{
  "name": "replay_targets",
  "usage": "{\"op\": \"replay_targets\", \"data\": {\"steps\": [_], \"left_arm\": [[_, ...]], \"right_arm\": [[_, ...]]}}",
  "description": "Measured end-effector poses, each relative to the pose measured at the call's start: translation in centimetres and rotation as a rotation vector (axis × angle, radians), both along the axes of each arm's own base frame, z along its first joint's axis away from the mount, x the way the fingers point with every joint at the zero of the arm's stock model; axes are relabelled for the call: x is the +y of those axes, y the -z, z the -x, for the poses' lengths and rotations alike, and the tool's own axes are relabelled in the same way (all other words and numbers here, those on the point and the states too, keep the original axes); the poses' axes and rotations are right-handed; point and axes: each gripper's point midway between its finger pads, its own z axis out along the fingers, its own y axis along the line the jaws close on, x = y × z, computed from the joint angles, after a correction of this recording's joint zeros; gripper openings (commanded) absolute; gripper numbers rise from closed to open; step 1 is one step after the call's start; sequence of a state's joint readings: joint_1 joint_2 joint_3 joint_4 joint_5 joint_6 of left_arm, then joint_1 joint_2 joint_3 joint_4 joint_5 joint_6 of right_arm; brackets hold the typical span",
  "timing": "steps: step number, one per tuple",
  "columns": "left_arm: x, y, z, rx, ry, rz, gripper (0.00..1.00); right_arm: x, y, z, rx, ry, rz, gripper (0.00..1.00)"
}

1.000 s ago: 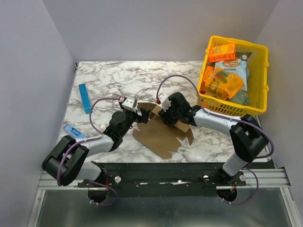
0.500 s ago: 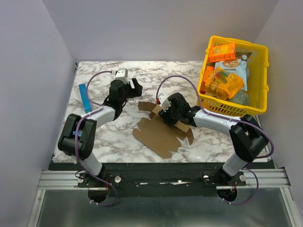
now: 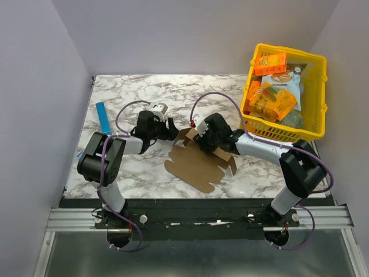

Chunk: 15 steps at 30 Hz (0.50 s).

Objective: Fold the paper box

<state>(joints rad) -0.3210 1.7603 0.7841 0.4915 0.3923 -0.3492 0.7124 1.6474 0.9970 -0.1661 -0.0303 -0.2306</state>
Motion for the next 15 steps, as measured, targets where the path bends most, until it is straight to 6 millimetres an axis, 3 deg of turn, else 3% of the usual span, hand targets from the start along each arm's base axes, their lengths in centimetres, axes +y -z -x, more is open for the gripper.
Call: {"op": "replay_targets", "data": {"steps": [6, 12, 15], "left_arm": [[-0.1, 0.7, 2.1, -0.01, 0.045, 0.026, 0.72], [-0.6, -0.3, 2.3, -0.06, 0.069, 0.056, 0.54], [-1.1, -0.8, 2.4, -0.062, 0.084, 0.074, 0.5]], "right_arm": [[-0.1, 0.1, 0.1, 0.001, -0.006, 0.008, 0.47], [-0.1, 0.1, 0.1, 0.001, -0.007, 0.009, 0.47], [-0.2, 0.1, 0.0, -0.003, -0.001, 0.013, 0.47]]}}
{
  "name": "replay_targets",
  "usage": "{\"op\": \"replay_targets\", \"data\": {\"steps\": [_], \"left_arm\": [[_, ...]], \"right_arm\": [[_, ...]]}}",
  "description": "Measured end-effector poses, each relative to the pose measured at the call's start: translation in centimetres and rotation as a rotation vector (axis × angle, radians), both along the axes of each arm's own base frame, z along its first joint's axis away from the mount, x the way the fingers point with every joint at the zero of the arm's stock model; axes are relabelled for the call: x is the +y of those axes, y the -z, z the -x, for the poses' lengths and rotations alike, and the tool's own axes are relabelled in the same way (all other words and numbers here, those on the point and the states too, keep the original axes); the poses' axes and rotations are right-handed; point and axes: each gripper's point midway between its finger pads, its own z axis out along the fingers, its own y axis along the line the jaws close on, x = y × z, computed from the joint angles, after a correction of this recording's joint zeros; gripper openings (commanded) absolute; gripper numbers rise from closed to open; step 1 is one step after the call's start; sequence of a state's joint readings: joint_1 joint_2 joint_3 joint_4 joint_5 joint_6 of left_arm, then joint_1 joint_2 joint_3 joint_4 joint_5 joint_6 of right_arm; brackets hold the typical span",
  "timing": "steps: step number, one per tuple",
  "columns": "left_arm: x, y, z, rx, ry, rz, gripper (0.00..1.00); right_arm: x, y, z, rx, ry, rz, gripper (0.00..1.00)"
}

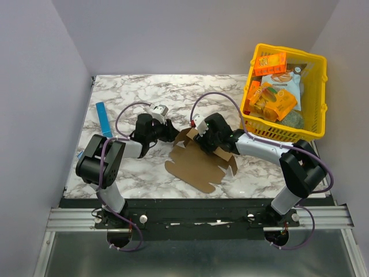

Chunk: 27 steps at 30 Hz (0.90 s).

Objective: Fold the paper box

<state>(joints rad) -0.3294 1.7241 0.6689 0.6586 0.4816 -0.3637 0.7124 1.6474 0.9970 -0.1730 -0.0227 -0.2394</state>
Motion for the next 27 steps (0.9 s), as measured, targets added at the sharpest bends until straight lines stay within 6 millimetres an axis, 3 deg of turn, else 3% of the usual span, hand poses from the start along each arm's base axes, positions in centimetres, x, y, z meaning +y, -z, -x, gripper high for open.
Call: {"op": "replay_targets", "data": {"steps": [14, 20, 27], "left_arm": [[-2.8, -4.5, -0.7, 0.01, 0.06, 0.168, 0.47], [-3.6, -4.7, 0.2, 0.03, 0.1, 0.19, 0.47], [-2.5, -4.2, 1.3, 0.057, 0.06, 0.149, 0.49]], "right_arm": [[-0.3, 0.0, -0.2, -0.009, 0.016, 0.01, 0.47], [-0.4, 0.0, -0.3, -0.014, 0.022, 0.014, 0.47], [-0.4, 0.0, -0.3, -0.014, 0.022, 0.015, 0.47]]}}
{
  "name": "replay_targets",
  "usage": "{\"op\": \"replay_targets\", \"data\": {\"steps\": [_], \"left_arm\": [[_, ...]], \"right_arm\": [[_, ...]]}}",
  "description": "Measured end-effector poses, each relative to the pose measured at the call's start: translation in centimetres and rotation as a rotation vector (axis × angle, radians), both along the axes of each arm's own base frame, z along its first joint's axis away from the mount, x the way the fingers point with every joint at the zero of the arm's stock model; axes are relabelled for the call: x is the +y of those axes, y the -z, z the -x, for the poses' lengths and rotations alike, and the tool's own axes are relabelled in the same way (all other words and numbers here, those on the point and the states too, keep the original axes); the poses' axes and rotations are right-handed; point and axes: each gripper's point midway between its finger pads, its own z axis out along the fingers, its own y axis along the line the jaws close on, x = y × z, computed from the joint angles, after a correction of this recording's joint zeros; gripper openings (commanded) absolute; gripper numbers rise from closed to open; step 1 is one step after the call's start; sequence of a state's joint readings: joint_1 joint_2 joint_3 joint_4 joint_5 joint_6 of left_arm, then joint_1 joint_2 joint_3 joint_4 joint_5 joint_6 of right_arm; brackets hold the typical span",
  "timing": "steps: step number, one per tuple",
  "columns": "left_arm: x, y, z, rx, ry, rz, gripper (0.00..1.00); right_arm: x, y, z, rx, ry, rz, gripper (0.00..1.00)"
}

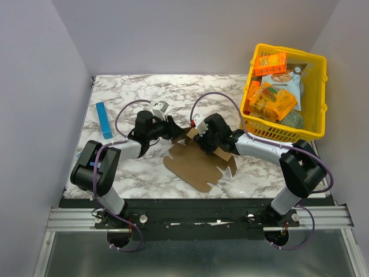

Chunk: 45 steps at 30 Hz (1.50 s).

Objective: Fold the paper box

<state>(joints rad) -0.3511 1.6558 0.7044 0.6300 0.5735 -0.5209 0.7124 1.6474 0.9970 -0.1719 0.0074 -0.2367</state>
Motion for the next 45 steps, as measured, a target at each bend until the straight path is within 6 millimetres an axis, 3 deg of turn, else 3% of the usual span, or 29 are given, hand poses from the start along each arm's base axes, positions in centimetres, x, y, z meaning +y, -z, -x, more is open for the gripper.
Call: {"op": "replay_targets", "data": {"steps": [6, 12, 17, 23, 39, 45], "left_arm": [[1.0, -0.5, 0.5, 0.008, -0.04, -0.039, 0.45], [1.3, 1.8, 1.4, 0.049, -0.062, -0.147, 0.4], [1.7, 3.1, 1.6, 0.045, -0.078, -0.235, 0.2], [1.6, 2.8, 1.2, 0.011, -0.094, -0.319, 0.12], [1.2, 1.5, 0.6, 0.016, -0.108, -0.507, 0.11], [0.8, 1.5, 0.5, -0.014, -0.096, -0.571, 0.16]], "right_arm": [[0.0, 0.0, 0.0, -0.001, 0.002, 0.002, 0.47], [0.0, 0.0, 0.0, -0.001, 0.002, 0.002, 0.47], [0.0, 0.0, 0.0, -0.001, -0.001, 0.002, 0.47], [0.0, 0.0, 0.0, -0.003, -0.002, 0.004, 0.46], [0.0, -0.2, -0.4, -0.019, 0.009, 0.001, 0.46], [-0.2, -0.2, -0.4, -0.022, 0.017, 0.007, 0.43]]}}
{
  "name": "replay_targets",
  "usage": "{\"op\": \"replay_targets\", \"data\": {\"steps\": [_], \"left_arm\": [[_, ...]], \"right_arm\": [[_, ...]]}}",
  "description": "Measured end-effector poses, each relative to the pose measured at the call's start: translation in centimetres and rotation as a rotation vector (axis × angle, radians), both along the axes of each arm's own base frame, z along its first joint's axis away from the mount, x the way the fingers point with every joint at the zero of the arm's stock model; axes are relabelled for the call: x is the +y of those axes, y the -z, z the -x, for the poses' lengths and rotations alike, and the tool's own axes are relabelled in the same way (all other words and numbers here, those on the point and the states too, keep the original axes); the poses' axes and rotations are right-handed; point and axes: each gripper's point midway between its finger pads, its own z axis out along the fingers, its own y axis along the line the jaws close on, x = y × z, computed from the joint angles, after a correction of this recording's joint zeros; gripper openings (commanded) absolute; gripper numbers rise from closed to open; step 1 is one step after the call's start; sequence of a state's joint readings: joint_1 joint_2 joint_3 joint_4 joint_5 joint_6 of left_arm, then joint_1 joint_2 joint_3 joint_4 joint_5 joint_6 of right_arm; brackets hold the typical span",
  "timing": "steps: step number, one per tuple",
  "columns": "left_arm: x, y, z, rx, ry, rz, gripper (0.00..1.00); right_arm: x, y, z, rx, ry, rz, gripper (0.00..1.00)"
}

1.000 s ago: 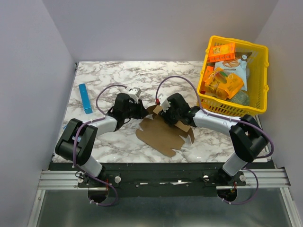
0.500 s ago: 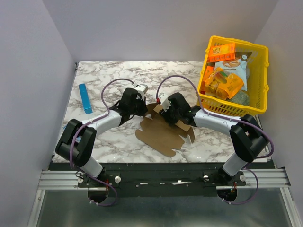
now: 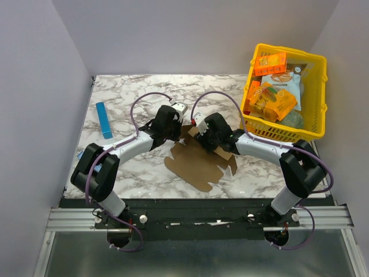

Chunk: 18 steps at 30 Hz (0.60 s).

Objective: Fold the paper box

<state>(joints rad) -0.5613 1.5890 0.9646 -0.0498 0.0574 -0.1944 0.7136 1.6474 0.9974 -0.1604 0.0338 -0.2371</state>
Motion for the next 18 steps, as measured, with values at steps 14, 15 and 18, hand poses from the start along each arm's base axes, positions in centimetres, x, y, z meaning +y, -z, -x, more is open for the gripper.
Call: {"op": "replay_targets", "data": {"steps": [14, 15, 18], "left_arm": [[-0.07, -0.08, -0.21, -0.064, 0.077, -0.071, 0.07], [-0.11, -0.08, -0.2, -0.07, 0.087, -0.079, 0.07], [-0.15, -0.09, -0.23, -0.083, 0.11, -0.1, 0.07]], "right_arm": [[-0.07, -0.01, -0.05, -0.002, 0.003, 0.003, 0.43], [-0.07, -0.01, -0.06, -0.003, 0.004, 0.003, 0.43], [-0.1, -0.01, -0.07, -0.003, 0.005, 0.003, 0.43]]}}
